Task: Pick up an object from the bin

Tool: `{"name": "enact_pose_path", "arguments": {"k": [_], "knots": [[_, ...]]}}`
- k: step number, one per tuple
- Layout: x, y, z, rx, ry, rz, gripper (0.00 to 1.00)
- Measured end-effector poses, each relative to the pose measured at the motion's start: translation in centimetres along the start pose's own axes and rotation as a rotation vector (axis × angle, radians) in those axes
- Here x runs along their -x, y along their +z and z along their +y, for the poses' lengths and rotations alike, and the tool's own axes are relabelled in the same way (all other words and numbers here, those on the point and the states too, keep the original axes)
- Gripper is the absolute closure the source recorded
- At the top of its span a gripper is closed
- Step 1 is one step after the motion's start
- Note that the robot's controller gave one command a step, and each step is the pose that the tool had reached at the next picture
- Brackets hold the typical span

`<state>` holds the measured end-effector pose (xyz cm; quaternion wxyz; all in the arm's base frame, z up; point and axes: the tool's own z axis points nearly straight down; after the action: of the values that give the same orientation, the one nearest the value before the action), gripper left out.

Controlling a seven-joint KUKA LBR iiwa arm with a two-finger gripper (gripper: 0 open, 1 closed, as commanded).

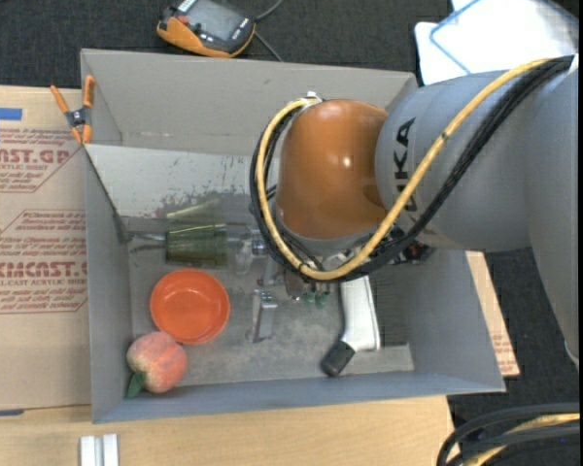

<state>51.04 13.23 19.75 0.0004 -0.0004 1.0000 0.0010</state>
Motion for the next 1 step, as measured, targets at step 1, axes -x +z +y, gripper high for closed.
{"name": "enact_pose_path", "arguments": {"k": [1], "knots": [[0.00, 0.00, 0.00, 0.000, 0.000, 0.000, 0.00]]}}
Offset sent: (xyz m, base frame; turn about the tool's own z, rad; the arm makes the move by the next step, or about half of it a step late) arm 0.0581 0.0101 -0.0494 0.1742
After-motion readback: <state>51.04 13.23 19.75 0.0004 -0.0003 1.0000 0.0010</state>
